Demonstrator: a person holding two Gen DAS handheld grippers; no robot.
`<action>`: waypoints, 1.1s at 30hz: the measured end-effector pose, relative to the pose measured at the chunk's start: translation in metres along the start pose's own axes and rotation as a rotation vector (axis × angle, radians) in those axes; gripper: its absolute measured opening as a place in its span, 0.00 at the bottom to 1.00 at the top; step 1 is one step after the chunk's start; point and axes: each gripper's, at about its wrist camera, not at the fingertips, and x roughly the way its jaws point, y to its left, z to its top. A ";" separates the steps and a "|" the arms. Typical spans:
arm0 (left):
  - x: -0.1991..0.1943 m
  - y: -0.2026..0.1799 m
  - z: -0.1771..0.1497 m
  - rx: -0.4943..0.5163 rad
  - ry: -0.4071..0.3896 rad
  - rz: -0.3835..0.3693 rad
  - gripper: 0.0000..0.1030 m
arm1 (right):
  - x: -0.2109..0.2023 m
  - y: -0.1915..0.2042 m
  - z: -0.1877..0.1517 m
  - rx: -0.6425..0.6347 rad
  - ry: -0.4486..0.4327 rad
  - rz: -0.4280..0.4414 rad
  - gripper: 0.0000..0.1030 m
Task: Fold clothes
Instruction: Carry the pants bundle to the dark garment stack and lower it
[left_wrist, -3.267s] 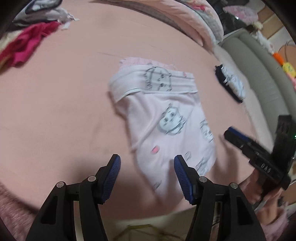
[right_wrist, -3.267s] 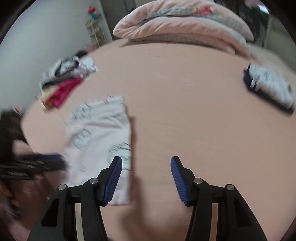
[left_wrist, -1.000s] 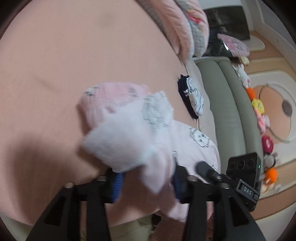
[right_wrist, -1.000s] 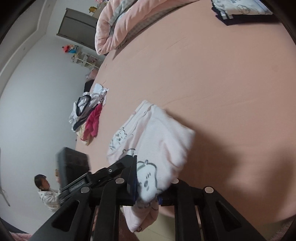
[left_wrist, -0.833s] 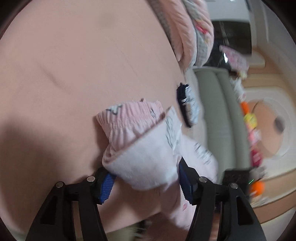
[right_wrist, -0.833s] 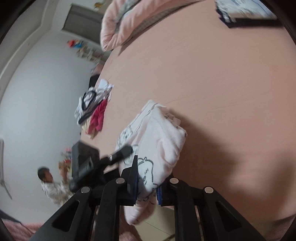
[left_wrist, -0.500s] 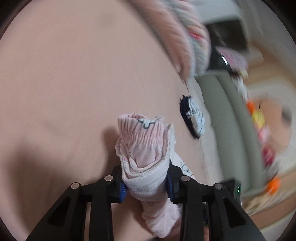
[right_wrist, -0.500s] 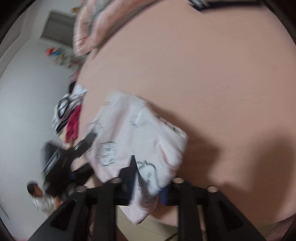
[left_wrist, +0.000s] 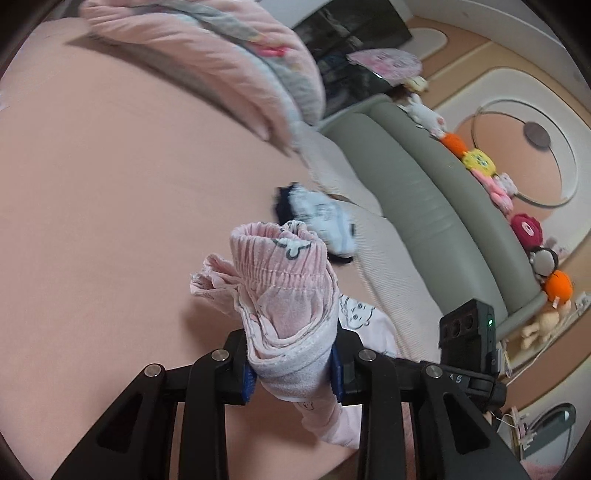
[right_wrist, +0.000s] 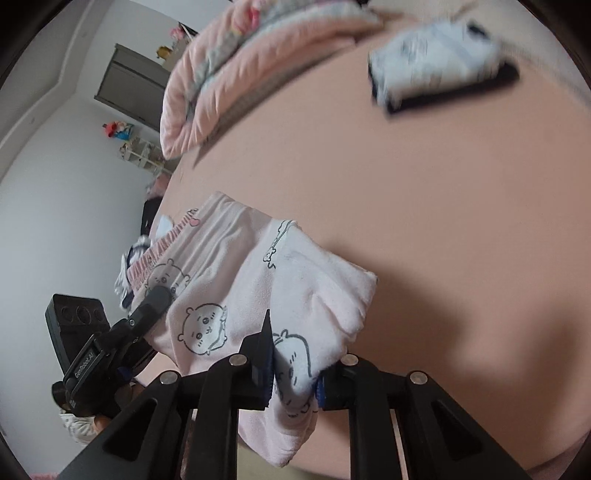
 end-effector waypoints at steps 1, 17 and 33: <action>0.013 -0.010 0.007 0.015 0.002 -0.005 0.27 | -0.008 -0.004 0.013 -0.006 -0.010 -0.015 0.14; 0.204 -0.067 0.110 -0.137 -0.153 -0.100 0.27 | -0.036 -0.060 0.263 -0.128 -0.079 -0.259 0.14; 0.195 -0.050 0.100 -0.010 -0.118 0.271 0.38 | -0.018 -0.166 0.300 0.078 -0.239 -0.270 0.48</action>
